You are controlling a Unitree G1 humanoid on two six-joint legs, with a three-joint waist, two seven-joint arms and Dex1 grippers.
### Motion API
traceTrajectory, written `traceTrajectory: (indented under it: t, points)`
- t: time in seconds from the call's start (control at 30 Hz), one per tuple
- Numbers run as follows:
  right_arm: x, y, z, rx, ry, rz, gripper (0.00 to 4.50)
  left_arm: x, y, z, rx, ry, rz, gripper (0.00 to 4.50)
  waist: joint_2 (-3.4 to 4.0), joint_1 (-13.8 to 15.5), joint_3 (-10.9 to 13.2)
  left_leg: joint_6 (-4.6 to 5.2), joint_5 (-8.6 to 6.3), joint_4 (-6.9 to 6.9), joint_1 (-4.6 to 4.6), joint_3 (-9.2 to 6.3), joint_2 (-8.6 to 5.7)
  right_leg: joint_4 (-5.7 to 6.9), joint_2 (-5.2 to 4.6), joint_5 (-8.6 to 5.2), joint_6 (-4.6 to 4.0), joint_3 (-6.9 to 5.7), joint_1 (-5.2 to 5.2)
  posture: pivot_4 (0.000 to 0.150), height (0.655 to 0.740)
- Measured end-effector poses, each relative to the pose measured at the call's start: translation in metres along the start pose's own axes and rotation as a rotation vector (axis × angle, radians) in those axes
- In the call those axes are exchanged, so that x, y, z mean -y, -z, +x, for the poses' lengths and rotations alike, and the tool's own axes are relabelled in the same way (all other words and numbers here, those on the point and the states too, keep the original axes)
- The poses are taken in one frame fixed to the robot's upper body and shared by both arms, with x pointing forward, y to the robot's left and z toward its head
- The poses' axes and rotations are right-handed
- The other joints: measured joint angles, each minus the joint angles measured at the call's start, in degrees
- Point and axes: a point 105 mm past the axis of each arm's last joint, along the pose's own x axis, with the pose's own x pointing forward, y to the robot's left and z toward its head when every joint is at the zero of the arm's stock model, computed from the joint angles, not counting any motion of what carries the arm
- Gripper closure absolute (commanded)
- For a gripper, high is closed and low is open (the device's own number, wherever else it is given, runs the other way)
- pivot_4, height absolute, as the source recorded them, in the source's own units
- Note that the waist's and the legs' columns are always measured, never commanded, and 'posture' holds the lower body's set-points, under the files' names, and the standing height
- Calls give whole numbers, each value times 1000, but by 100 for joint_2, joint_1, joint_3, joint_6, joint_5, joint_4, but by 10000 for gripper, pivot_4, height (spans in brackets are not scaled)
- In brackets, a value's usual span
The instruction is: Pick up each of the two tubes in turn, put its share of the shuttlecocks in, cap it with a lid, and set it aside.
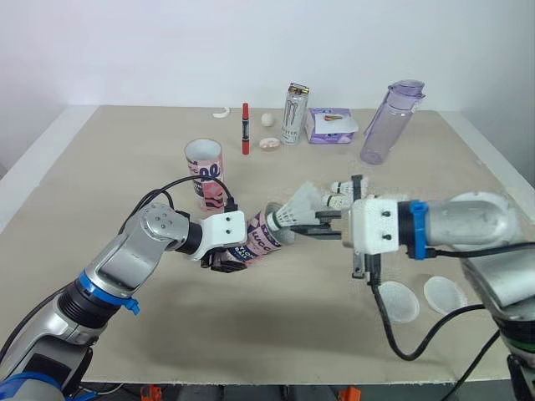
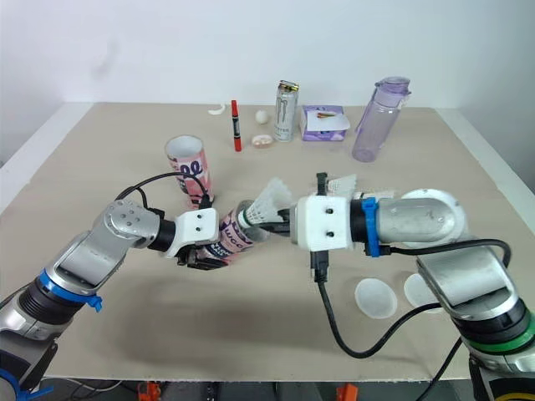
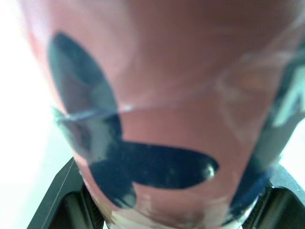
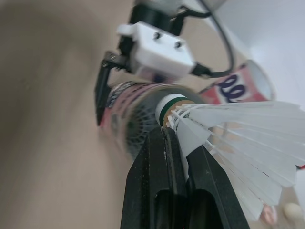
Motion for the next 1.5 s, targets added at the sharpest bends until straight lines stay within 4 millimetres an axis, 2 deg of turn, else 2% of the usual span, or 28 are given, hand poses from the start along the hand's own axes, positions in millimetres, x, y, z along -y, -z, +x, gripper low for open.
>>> traceTrajectory:
  t: [0.13, 0.17, 0.27, 0.33, 0.37, 0.43, 0.47, 0.5, 0.57, 0.63, 0.7, 0.83, 0.93, 0.97, 1.0, 1.03, 1.1, 1.17, 1.23, 1.33, 1.5]
  points:
    - [-4, 3, 5, -5, -39, -8, 43886, 0, 0, 0, -1, -1, -3, 16323, 0, 0, 0, 0, 0, 1, 0, 0, 0, 0, 0, 1, 0, 0, 0, 1500, 7400]
    - [-3, 1, 7, -5, -58, -29, 39238, 0, 0, 0, -1, -2, -3, 16323, 0, 1, 0, 0, 0, 1, 1, -1, 1, 0, 1, 2, -1, -1, 0, 1500, 7400]
    - [0, -1, 8, 0, -56, -38, 30128, 0, 0, 0, -1, -2, -2, 16323, 0, 2, 0, 0, 0, 1, 1, 0, 1, 0, 0, 2, -1, -1, 0, 1500, 7400]
    - [3, -2, 8, 0, -53, -37, 21670, 1, 0, 0, -1, -2, -1, 16323, 0, 4, 0, 0, 0, 1, 1, 0, 1, 0, 0, 2, -1, -1, 1, 1500, 7400]
    - [5, -3, 7, -2, -50, -28, 18782, 1, -1, 0, 0, -2, 2, 16323, 0, 4, 0, 0, 0, 1, 0, 0, 1, 0, 0, 2, -1, -1, 0, 1500, 7400]
    - [9, -5, 3, 12, -41, 8, 10644, 1, -1, 0, -2, -2, -1, 16323, 0, 8, 0, 0, 0, 0, 0, -2, 0, 0, 0, 0, -1, -2, 2, 1500, 7400]
    - [9, -7, 2, 25, -50, 35, 5082, 1, 0, 0, -3, -4, -6, 16323, 0, 8, 0, 0, 0, 0, 0, -2, 0, 0, 0, 0, 0, -2, 3, 1500, 7400]
    - [8, -8, 2, 32, -56, 50, 1992, 1, 0, 0, -3, -4, -7, 16323, 0, 8, 0, 0, 0, 0, 0, -2, 1, 0, 1, 0, -1, -2, 2, 1500, 7400]
    - [11, -12, -4, 82, -50, 180, 825, 1, 0, 0, -3, -7, -7, 16323, 0, 10, 0, 0, 0, -1, -1, -5, 1, 2, 0, 1, -1, -2, 2, 1500, 7400]
    - [22, -12, -21, 100, 2, 306, 825, 1, 0, 1, -4, -9, -7, 16323, -1, 12, 0, 0, 0, 3, -1, -4, 1, 2, -1, 3, -2, -2, 4, 1500, 7400]
    - [30, -9, -31, 98, 38, 376, 825, 1, 0, 1, -6, -9, -5, 16323, -1, 10, 0, 0, 0, 2, 1, -4, 1, 1, 0, 5, -3, -2, 4, 1500, 7400]
    - [32, 2, -40, 61, 59, 425, 825, 0, 0, 1, -8, -7, 0, 16323, 0, 10, 0, 0, 0, 1, 3, -4, 1, 1, 1, 4, -4, -3, 3, 1500, 7400]
    - [32, 11, -35, 19, 56, 379, 9066, 0, -1, 1, -9, -3, 5, 16323, 0, 10, 0, 0, 0, 2, 3, -2, 1, 1, 0, 4, -3, -2, 1, 1500, 7400]
    - [33, 12, -31, 17, 48, 363, 13888, 0, -1, 1, -9, -2, 8, 16323, 1, 6, 0, 0, 0, 2, 3, -1, 1, 1, 0, 4, -3, -2, 1, 1500, 7400]
    - [33, 10, -28, 23, 41, 348, 15871, 0, -1, 1, -10, -2, 9, 16323, 1, 2, 0, 0, 0, 2, 3, 0, 1, 2, 0, 5, -3, -2, 1, 1500, 7400]
    - [33, 8, -21, 26, 23, 312, 20729, -1, -1, 1, -11, -2, 10, 16323, 2, 1, -1, 0, 0, 2, 4, 0, 1, 2, 1, 5, -2, -2, 1, 1500, 7400]
    - [18, 8, 2, 24, -84, 246, 31196, 0, -2, 2, -7, 2, 14, 16323, 2, 26, -1, 0, 0, 2, 2, -4, 1, 2, 1, 4, -2, -5, 2, 1500, 7400]
    - [14, 11, 7, 15, -111, 239, 36272, 0, -2, 3, -5, 2, 16, 16323, 2, 41, -1, 0, 0, 4, -1, -2, 0, 1, -1, 3, -1, -4, 1, 1500, 7400]
    - [11, 16, 15, -6, -140, 216, 44813, -1, -3, 3, -3, 2, 18, 16323, 2, 44, -1, 0, 0, 6, -3, 3, -2, 1, -3, 4, 1, 0, 0, 1500, 7400]
    - [11, 20, 22, -31, -159, 181, 44813, -1, -3, 3, -3, 1, 18, 16323, 2, 49, -1, 0, 0, 6, -3, 2, -1, 1, -2, 4, 1, 0, -1, 1500, 7400]
    - [10, 24, 43, -62, -219, 102, 44813, -1, -2, 3, -4, 0, 15, 16323, 2, 54, -1, 0, 0, 8, 2, 1, 2, 4, 0, 7, -4, -4, 0, 1500, 7400]
